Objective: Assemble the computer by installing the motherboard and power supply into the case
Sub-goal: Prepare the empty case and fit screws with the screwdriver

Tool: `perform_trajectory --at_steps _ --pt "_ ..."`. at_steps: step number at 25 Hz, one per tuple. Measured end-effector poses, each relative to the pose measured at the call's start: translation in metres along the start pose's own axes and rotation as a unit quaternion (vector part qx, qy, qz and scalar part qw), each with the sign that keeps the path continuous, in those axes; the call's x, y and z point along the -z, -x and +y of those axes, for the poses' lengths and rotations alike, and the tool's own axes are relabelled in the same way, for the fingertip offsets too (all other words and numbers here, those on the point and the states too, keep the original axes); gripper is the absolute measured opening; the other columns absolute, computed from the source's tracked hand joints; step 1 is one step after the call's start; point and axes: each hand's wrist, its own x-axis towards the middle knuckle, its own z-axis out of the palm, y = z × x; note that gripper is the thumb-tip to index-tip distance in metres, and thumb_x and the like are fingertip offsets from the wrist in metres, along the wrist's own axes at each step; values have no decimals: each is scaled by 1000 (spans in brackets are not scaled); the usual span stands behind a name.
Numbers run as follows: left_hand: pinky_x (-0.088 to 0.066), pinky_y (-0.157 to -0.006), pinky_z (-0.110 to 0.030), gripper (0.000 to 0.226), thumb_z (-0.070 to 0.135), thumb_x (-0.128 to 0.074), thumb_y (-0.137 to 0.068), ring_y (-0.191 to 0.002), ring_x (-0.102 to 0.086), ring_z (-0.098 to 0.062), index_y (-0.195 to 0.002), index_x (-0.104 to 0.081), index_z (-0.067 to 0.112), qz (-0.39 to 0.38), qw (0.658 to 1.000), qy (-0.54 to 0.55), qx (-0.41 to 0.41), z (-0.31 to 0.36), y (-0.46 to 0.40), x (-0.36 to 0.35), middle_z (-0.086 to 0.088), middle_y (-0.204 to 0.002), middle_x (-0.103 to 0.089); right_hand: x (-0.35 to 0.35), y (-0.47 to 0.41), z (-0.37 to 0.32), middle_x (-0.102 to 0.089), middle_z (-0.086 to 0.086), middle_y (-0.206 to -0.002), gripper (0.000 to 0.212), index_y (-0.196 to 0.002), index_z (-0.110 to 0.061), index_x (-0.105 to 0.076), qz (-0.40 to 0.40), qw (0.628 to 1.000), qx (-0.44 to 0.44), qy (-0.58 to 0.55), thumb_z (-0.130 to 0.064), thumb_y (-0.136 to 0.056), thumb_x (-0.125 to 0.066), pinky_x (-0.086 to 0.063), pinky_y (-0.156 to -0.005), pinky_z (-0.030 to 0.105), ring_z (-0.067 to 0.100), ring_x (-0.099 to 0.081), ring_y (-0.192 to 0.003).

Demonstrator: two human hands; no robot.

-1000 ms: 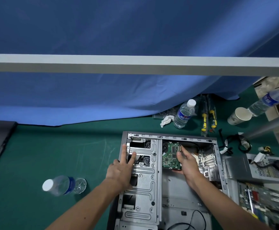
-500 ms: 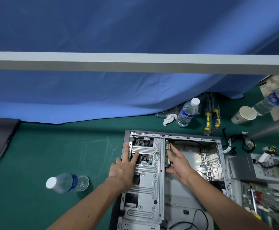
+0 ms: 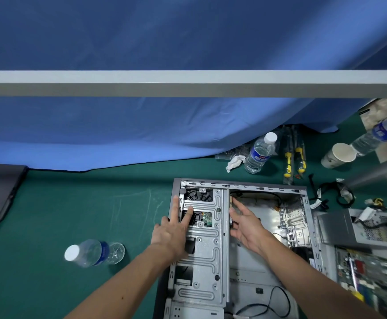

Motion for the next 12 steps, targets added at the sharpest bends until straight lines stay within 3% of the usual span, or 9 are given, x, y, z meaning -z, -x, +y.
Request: perform_trajectory --at_steps 4,12 --pt "-44 -94 -37 123 40 -77 -81 -121 -45 -28 -151 24 34 1 1000 1 1 -1 0 -1 -15 -145 51 0 2 0 -72 3 -108 48 -146 -23 -42 3 1000 4 -9 -8 -101 -51 -61 -66 39 22 -68 -94" --pt "-45 -95 -37 120 34 -75 -83 -124 -44 -28 -152 23 35 -1 1000 7 3 -1 1 0 -14 -146 50 -1 7 0 -64 9 -127 53 -151 -23 -35 5 1000 -6 -10 -7 -102 -49 -57 -80 43 24 -66 -100"
